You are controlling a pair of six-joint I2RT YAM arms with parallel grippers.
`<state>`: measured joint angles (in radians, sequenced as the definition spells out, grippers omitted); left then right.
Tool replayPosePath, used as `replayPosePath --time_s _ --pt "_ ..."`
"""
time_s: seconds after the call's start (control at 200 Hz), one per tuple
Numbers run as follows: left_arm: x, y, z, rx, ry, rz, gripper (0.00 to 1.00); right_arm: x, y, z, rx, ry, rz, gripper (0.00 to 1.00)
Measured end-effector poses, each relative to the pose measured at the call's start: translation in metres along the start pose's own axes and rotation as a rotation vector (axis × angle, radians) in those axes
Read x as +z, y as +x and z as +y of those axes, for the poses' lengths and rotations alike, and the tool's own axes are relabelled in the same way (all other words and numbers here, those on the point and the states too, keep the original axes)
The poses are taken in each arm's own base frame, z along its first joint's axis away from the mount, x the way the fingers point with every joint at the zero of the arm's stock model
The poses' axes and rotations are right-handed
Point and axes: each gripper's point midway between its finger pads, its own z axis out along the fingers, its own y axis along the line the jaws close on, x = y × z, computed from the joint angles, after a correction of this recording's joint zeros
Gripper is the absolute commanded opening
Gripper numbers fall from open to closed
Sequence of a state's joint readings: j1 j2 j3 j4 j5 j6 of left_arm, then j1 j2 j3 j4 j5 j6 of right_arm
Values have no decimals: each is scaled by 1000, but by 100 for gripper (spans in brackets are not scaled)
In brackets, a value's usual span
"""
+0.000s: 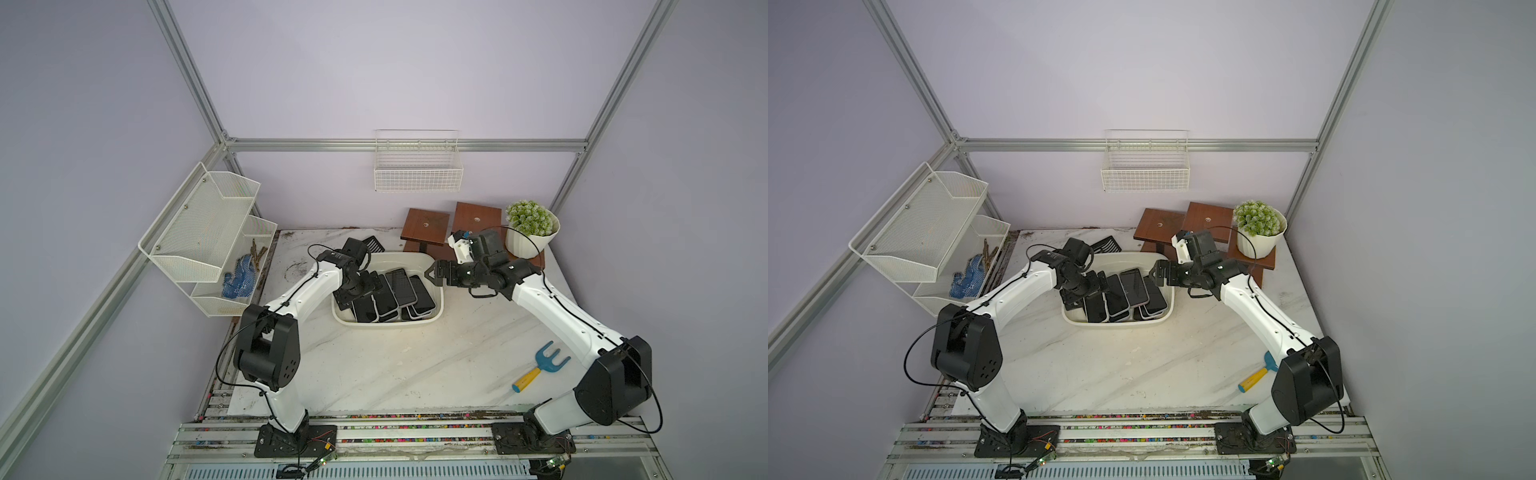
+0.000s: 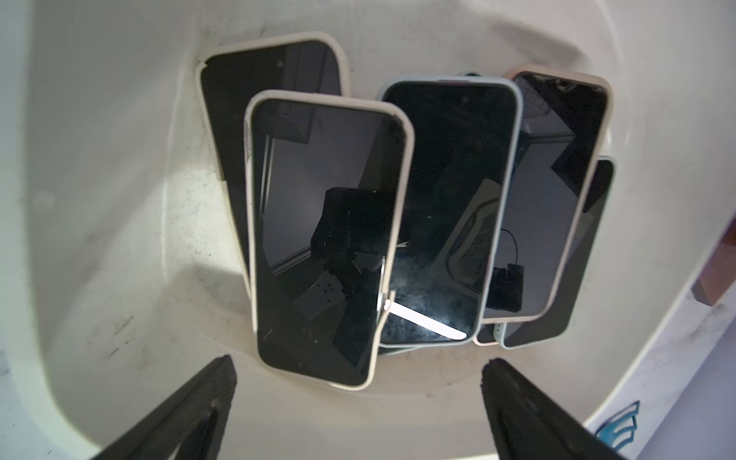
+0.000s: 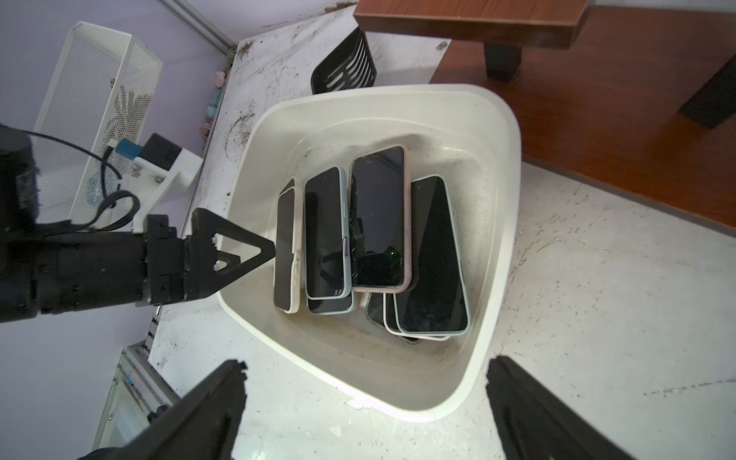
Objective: Take the phone out of the storage box
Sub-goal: Pick up the phone from the storage box.
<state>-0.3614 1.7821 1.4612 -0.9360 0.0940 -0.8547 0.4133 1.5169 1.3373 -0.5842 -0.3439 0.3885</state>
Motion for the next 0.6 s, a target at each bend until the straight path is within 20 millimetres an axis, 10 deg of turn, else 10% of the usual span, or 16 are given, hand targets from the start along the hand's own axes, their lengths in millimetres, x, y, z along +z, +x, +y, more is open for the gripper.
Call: replayPosePath --time_s 0.6 --pt "42 -12 21 -2 -78 73 100 -6 10 7 40 -40 10 100"
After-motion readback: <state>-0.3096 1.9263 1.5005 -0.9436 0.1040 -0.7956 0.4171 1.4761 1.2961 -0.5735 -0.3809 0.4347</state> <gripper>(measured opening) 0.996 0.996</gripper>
